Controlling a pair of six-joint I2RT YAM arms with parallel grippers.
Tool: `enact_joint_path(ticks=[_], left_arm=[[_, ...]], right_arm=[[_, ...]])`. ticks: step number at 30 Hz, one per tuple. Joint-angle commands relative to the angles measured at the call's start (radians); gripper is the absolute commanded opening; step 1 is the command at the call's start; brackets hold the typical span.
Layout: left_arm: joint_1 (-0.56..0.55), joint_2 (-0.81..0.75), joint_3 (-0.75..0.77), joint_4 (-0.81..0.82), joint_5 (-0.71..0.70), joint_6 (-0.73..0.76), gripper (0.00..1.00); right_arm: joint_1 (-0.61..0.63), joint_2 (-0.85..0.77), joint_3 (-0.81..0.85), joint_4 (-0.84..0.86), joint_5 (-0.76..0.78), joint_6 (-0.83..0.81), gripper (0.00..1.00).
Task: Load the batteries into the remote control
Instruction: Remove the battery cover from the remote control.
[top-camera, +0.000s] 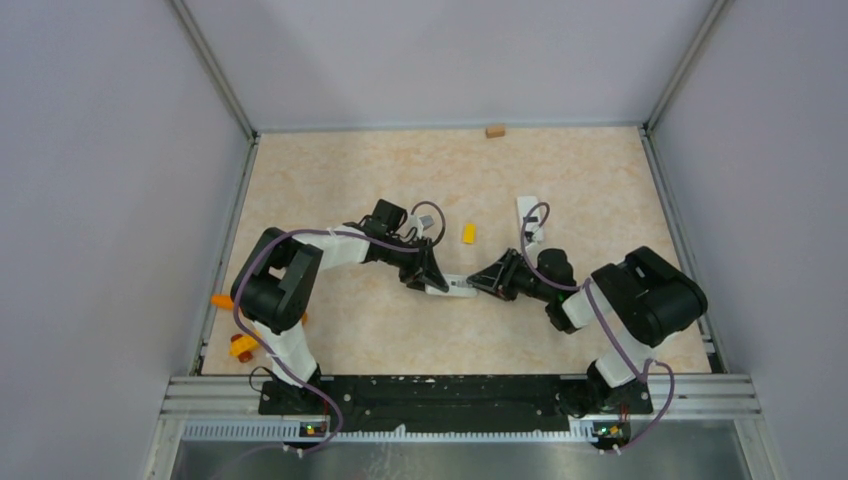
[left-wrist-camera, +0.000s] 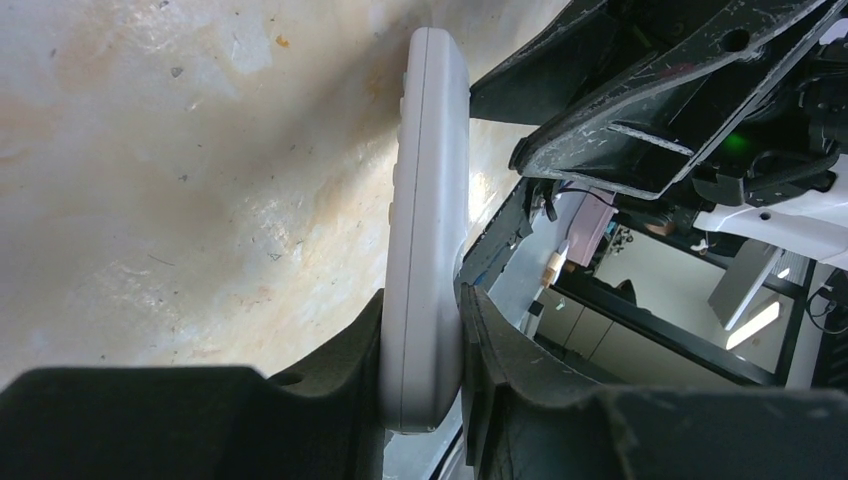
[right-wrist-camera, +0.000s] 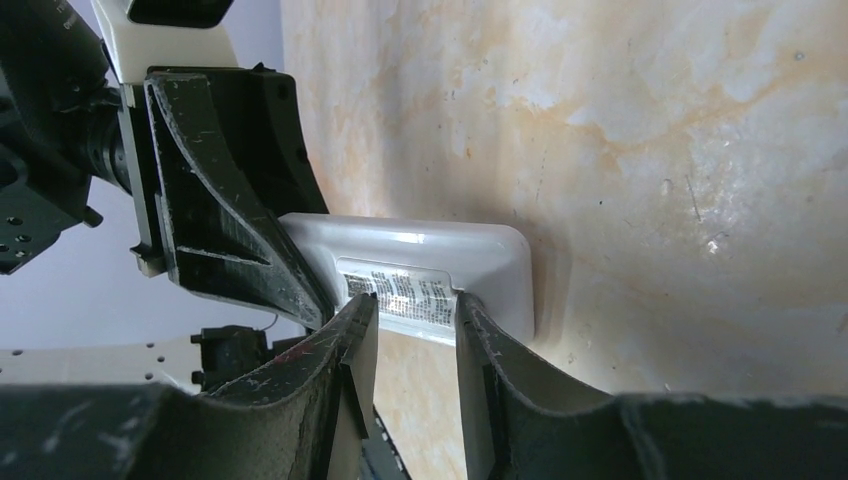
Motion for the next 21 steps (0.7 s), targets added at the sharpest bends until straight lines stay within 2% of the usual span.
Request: enact_joint_path(ticks=[1, 9, 12, 16, 21], left_arm=[[-0.068, 0.062, -0.006, -0.040, -0.191, 0.039, 0.00], [-0.061, 0.055, 0.002, -0.077, -0.213, 0.053, 0.00], [-0.056, 0.055, -0.004, -0.081, -0.214, 0.054, 0.00], [-0.049, 0.036, -0.005, -0.094, -0.218, 0.060, 0.00], [-0.042, 0.021, 0.025, -0.166, -0.232, 0.117, 0.00]], right_arm=[[0.044, -0.050, 0.040, 0.343, -0.145, 0.099, 0.33], [0.003, -0.121, -0.015, 0.419, -0.101, 0.109, 0.33], [-0.011, -0.128, -0.024, 0.376, -0.088, 0.100, 0.33], [-0.041, -0.169, -0.018, 0.171, -0.038, 0.023, 0.34], [-0.063, -0.299, 0.087, -0.317, 0.114, -0.228, 0.39]])
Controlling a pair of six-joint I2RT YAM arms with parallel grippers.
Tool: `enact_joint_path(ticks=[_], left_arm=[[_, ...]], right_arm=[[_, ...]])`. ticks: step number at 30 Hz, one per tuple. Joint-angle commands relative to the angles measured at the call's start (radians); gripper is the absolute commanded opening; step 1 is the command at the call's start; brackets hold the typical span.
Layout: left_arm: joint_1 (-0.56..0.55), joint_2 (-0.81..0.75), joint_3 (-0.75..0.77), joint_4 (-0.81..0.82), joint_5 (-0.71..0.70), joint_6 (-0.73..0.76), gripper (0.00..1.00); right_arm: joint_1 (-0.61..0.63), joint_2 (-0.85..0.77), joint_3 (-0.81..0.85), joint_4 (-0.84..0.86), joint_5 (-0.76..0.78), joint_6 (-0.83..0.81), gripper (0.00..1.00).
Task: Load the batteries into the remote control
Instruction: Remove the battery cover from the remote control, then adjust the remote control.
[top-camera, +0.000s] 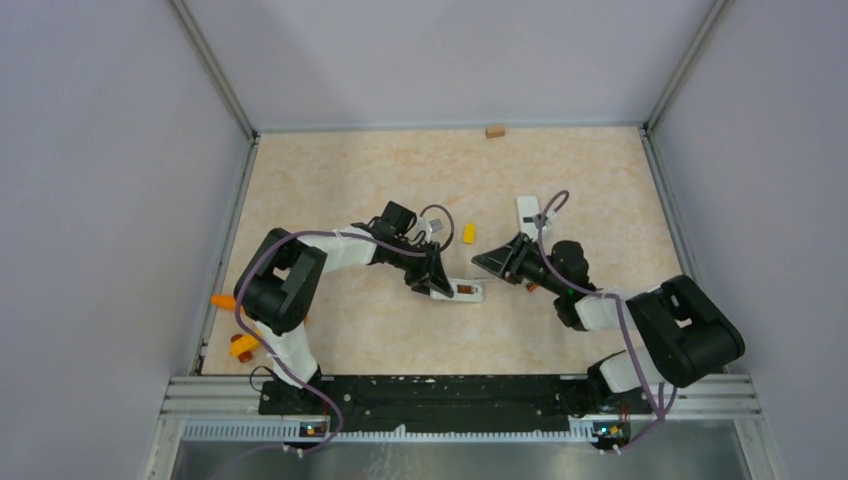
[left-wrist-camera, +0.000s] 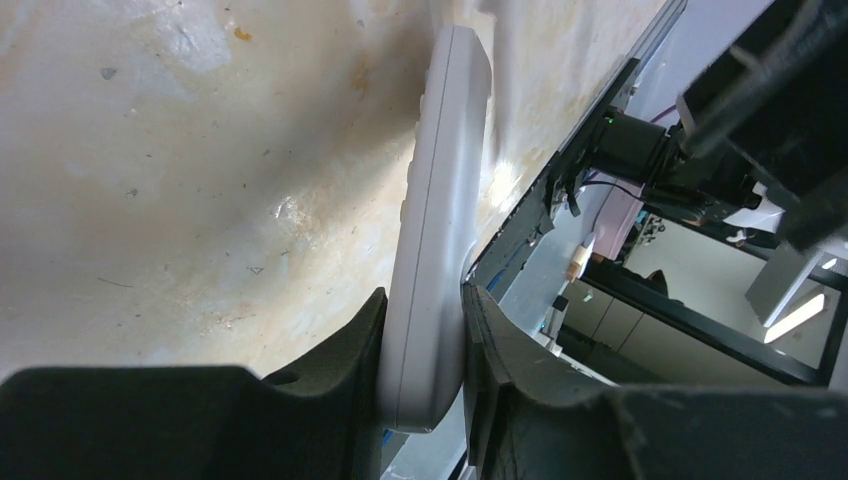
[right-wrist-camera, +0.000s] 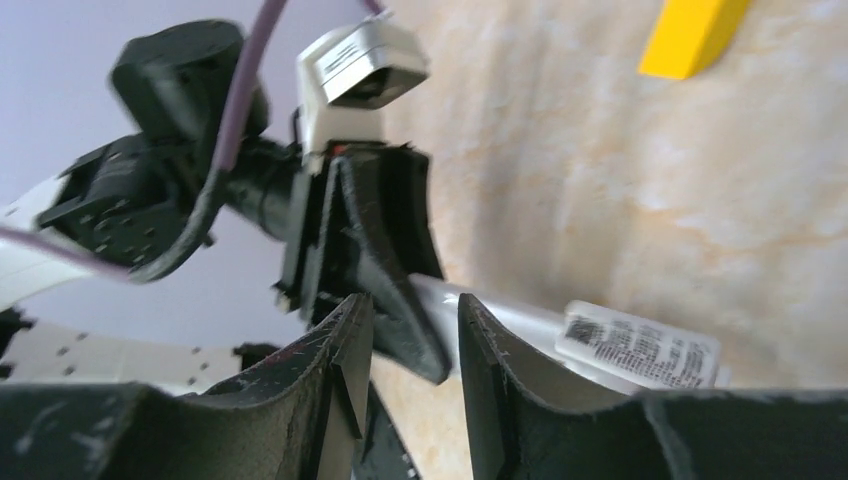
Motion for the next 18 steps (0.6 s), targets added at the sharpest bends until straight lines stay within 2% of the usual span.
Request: enact_joint_path(ticks=[1, 5, 8, 10, 13, 18], left_arm=[[0.001, 0.016, 0.017, -0.151, -0.188, 0.094, 0.00], [0.002, 0.006, 0.047, -0.218, -0.207, 0.135, 0.00], [0.002, -0.010, 0.068, -0.239, -0.202, 0.169, 0.00], [0.001, -0.031, 0.084, -0.253, -0.186, 0.211, 0.00], [-0.008, -0.082, 0.143, -0.303, -0.121, 0.321, 0.00], [-0.024, -0.150, 0.278, -0.407, -0.040, 0.534, 0.00]], right_arm=[[-0.015, -0.130, 0.138, -0.444, 0.144, -0.261, 0.40], [-0.016, -0.180, 0.224, -0.641, 0.185, -0.415, 0.47], [-0.016, -0.174, 0.267, -0.709, 0.102, -0.543, 0.56], [-0.015, -0.174, 0.259, -0.708, 0.017, -0.622, 0.63], [-0.016, -0.195, 0.232, -0.680, -0.151, -0.721, 0.69], [-0.015, -0.294, 0.204, -0.656, -0.302, -0.771, 0.72]])
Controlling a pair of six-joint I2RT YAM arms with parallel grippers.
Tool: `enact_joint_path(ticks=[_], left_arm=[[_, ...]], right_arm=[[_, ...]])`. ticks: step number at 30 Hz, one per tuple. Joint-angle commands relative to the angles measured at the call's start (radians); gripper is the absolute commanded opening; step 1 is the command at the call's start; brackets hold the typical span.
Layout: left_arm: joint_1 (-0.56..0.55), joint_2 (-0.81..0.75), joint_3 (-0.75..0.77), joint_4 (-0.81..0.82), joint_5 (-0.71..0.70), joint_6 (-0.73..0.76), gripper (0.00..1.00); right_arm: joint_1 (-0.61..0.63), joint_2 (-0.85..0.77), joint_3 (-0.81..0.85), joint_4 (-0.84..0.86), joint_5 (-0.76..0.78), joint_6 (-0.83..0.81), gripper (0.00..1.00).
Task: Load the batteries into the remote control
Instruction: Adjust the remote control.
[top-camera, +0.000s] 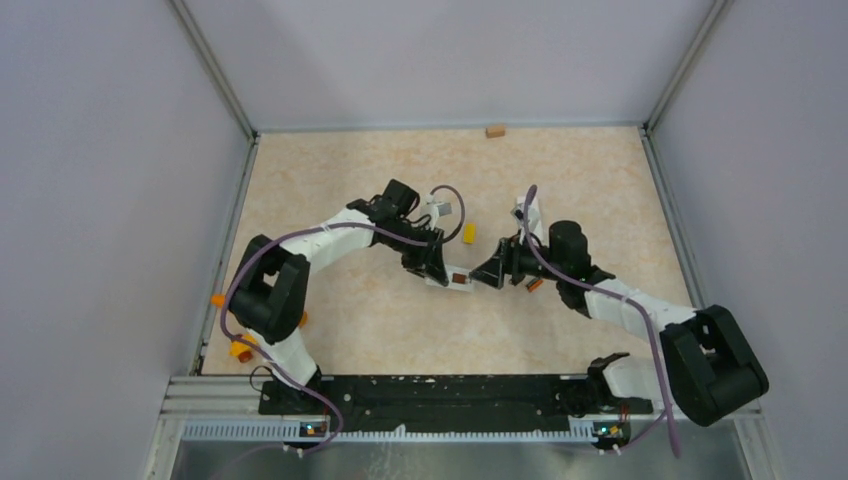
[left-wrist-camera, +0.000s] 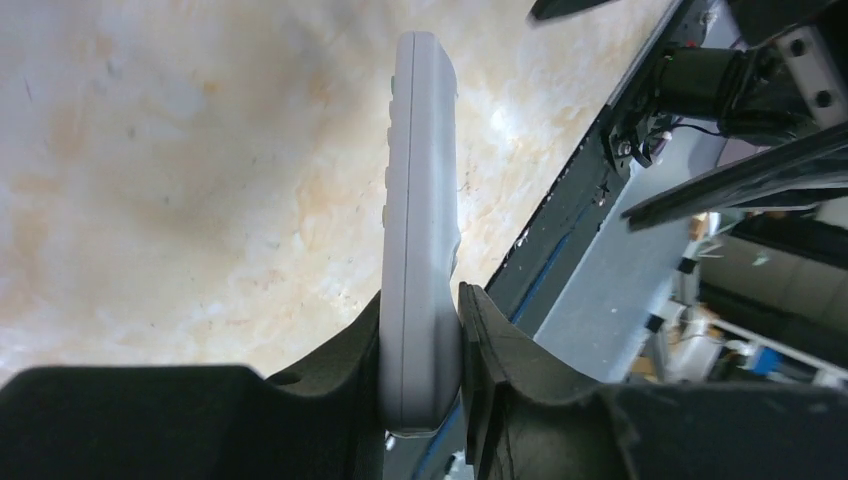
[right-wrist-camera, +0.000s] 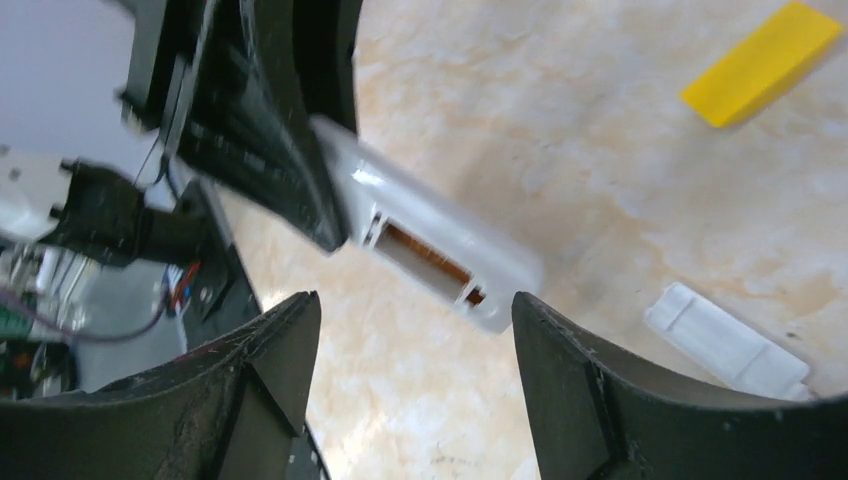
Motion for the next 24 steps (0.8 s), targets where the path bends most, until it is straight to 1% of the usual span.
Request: enact_joint_path(ticks=[1, 3, 5, 9, 12, 15, 18, 20, 22, 24], left_arm=[[-0.013, -0.099, 0.119, -0.133, 0.063, 0.282, 0.00], [-0.019, -0.100, 0.152, -0.202, 0.099, 0.375, 0.00], [-0.034, -0.095, 0.203, -0.300, 0.145, 0.498, 0.00], [-0.052, -0.087, 0.286, -0.442, 0.142, 0.636, 0.00], [-0.053, -0.077, 0.319, -0.498, 0.149, 0.687, 0.00], [-0.055, -0.077, 0.337, -0.521, 0.161, 0.712, 0.00], [-0.057, -0.087, 0.346, -0.534, 0.185, 0.734, 0.00], [-0.059, -0.096, 0.352, -0.534, 0.194, 0.740, 0.01], [-0.059, -0.106, 0.361, -0.532, 0.205, 0.738, 0.01], [-0.059, -0.116, 0.368, -0.531, 0.224, 0.742, 0.04]], right_arm=[[-0.004, -0.117, -0.017, 0.042, -0.207, -0.123, 0.72], [0.000, -0.125, -0.021, 0.051, -0.237, -0.125, 0.72], [0.009, -0.115, -0.018, 0.056, -0.236, -0.126, 0.72], [0.016, -0.163, -0.008, 0.066, -0.189, -0.124, 0.72], [0.016, -0.235, 0.002, 0.065, -0.159, -0.131, 0.72], [0.016, -0.288, 0.007, 0.082, -0.160, -0.130, 0.72], [0.018, -0.269, 0.025, 0.042, -0.179, -0.169, 0.72], [0.027, -0.234, 0.043, 0.020, -0.224, -0.172, 0.71], [0.051, -0.199, 0.062, 0.018, -0.268, -0.156, 0.69], [0.092, -0.185, 0.075, 0.017, -0.299, -0.158, 0.67]])
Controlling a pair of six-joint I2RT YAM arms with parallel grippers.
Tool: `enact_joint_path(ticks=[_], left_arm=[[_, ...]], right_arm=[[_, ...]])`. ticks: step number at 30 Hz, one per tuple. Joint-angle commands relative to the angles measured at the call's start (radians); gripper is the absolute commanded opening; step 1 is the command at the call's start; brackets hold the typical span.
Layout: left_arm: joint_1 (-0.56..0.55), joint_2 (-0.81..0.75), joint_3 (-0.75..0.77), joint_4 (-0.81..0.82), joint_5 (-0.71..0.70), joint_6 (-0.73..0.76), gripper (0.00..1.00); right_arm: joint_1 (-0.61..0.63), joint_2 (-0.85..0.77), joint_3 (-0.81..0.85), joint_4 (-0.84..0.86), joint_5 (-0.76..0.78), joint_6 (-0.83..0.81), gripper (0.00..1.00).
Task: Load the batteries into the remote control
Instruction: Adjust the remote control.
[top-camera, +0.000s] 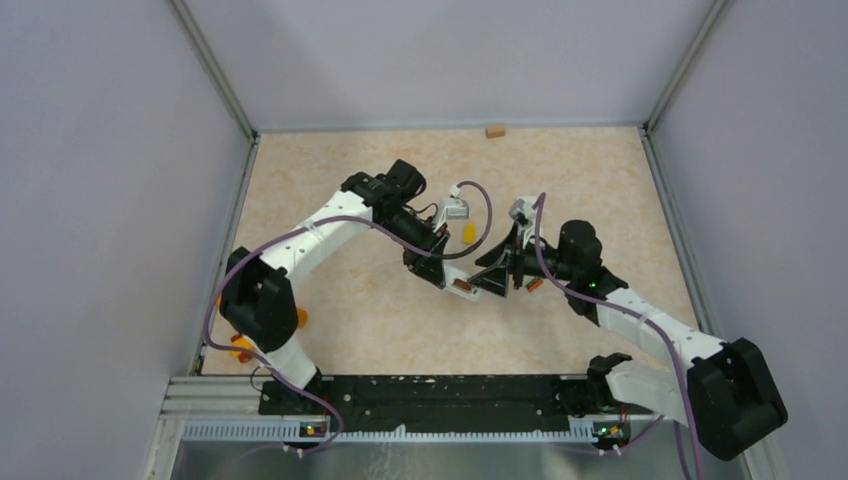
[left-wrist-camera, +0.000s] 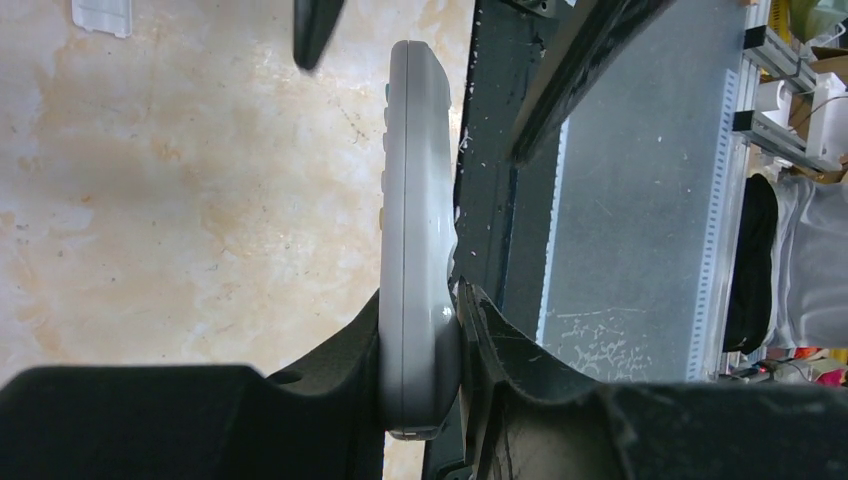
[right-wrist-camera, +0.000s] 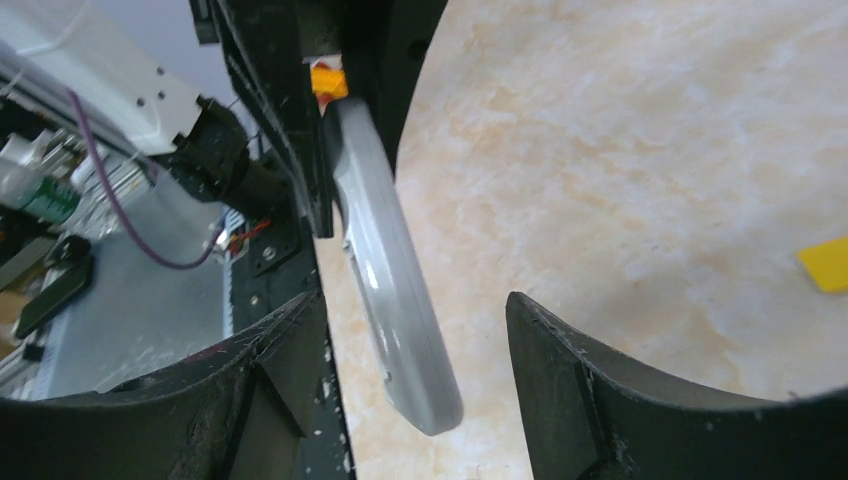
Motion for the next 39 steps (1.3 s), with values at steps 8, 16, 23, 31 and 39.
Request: enact_joint_path(ticks=[8, 16, 23, 31, 39], left_arm=[[-0.007, -0.071, 0.058, -0.041, 0.121, 0.080, 0.18], [0.002, -0.202, -0.020, 0.378, 0.104, -0.285, 0.87], [0.020, -0.314, -0.232, 1.087, -0.099, -0.985, 0.89], [0.021, -0.362, -0.379, 1.630, -0.213, -1.450, 0.75], [0.022, -0.380, -0.418, 1.684, -0.249, -1.494, 0.73]], right_arm=[[0.094, 0.049, 0.103, -0.007, -0.164, -0.014, 0.42], [0.094, -0.013, 0.108, 0.107, 0.038, 0.121, 0.00], [0.094, -0.068, 0.034, 0.413, 0.293, 0.400, 0.00], [0.094, -0.029, 0.068, 0.546, 0.326, 0.600, 0.00], [0.092, -0.022, 0.053, 0.577, 0.366, 0.655, 0.00]])
